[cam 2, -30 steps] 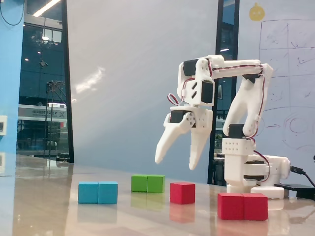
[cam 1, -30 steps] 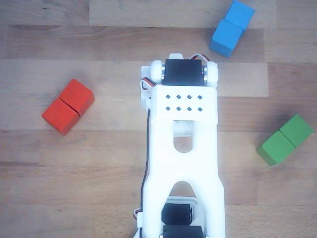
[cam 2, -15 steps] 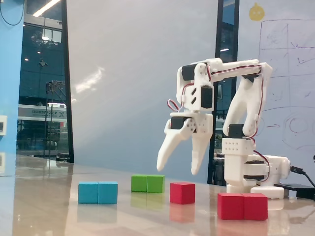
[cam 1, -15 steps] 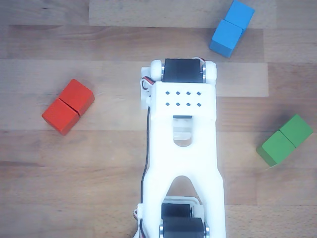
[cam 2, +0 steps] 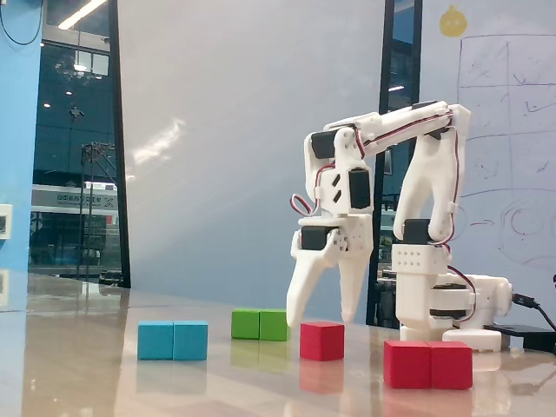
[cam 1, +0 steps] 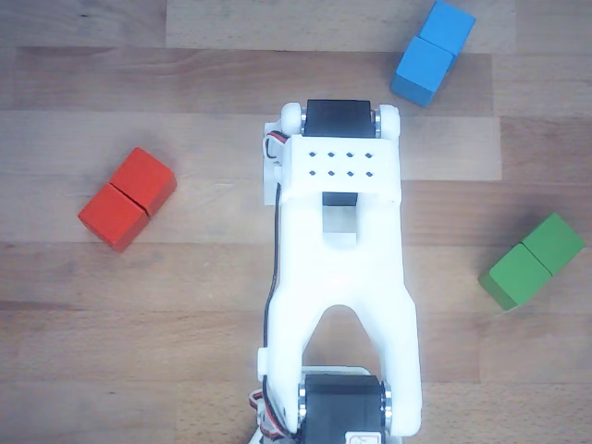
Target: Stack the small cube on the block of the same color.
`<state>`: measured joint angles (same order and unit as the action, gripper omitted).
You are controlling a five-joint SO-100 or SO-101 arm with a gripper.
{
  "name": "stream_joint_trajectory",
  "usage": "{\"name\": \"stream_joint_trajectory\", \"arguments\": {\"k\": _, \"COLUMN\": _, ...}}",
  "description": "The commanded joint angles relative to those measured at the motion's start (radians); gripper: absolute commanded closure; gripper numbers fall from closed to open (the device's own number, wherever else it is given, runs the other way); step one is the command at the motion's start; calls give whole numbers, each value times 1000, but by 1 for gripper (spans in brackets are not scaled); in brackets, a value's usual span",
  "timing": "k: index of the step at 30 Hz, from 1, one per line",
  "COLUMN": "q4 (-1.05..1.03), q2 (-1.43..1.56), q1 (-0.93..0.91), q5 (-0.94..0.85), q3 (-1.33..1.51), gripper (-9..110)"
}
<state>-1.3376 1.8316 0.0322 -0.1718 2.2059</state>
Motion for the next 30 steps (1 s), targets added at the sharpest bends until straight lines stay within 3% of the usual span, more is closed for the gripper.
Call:
{"name": "stream_joint_trajectory", "arguments": {"k": 1, "q4": 18, "q2": -15, "q1": -11, "q5": -34, "q3": -14, "gripper": 62}}
{"name": "stream_joint_trajectory", "arguments": {"k": 18, "q4": 80, "q2": -118, "q1": -60, "q5": -43, "q3": -25, "gripper": 63}}
{"name": "stream_joint_trajectory", "arguments": {"k": 30, "q4": 117, "q2": -118, "q1": -69, "q5": -44, "q3": -25, "gripper": 86}}
